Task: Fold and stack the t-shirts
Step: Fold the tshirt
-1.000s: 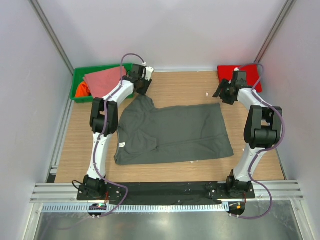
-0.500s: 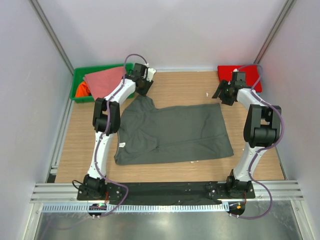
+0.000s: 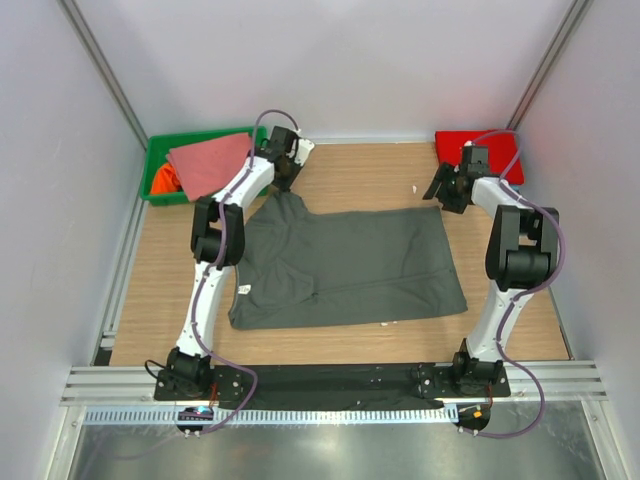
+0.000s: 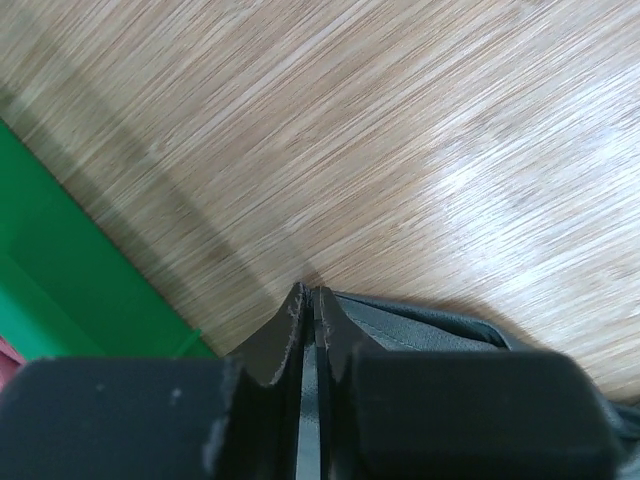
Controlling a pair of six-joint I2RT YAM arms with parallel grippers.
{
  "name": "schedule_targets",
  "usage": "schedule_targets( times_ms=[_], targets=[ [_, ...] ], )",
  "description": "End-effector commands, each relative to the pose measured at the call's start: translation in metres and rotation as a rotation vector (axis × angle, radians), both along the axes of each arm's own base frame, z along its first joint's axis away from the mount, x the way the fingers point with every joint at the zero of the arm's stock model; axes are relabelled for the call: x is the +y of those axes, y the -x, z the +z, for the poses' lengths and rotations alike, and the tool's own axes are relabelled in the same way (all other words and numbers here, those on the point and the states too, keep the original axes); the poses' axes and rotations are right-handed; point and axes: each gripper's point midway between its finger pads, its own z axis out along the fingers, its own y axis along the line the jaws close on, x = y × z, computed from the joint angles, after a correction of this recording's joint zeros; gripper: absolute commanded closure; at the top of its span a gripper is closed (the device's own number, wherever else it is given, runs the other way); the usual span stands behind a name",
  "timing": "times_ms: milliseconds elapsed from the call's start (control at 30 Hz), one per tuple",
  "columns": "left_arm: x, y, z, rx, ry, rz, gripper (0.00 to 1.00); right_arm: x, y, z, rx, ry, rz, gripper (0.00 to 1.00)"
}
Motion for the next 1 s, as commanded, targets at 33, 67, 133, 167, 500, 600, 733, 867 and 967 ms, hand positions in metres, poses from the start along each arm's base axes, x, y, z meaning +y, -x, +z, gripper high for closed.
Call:
schedule_targets(
  times_ms=[33, 67, 133, 167, 500, 600, 733, 867, 967],
  targets=[
    [0.016, 0.011, -0.016, 0.038, -0.085, 0.007, 0.98, -0.007, -0.014, 0.002, -0.011, 0.028, 0.004, 0.32],
    [0.016, 0.01, -0.014, 0.034, -0.084, 0.012, 1.0, -0.009, -0.018, 0.004, -0.015, 0.04, 0.01, 0.32],
    [0.014, 0.006, -0.004, 0.012, -0.066, 0.031, 1.0, -0.01, -0.018, 0.0, 0.005, 0.047, 0.009, 0.33],
    [0.011, 0.004, -0.001, 0.005, -0.046, 0.034, 1.0, -0.013, -0.021, 0.004, -0.001, 0.06, 0.003, 0.33],
    [-0.014, 0.004, 0.039, -0.022, 0.126, 0.063, 1.0, -0.015, -0.027, -0.006, 0.039, 0.075, 0.023, 0.44],
    [-0.018, 0.006, 0.048, -0.026, 0.157, 0.07, 1.0, -0.011, -0.026, -0.011, 0.06, 0.052, 0.03, 0.49],
    [-0.022, 0.009, 0.057, -0.026, 0.192, 0.082, 1.0, -0.011, -0.021, -0.014, 0.073, 0.051, 0.037, 0.49],
    [-0.025, 0.012, 0.066, -0.021, 0.228, 0.094, 1.0, -0.012, -0.019, -0.021, 0.094, 0.06, 0.044, 0.52],
    [-0.027, 0.014, 0.077, -0.029, 0.25, 0.102, 1.0, -0.012, -0.021, -0.021, 0.084, 0.068, 0.05, 0.64]
  ],
)
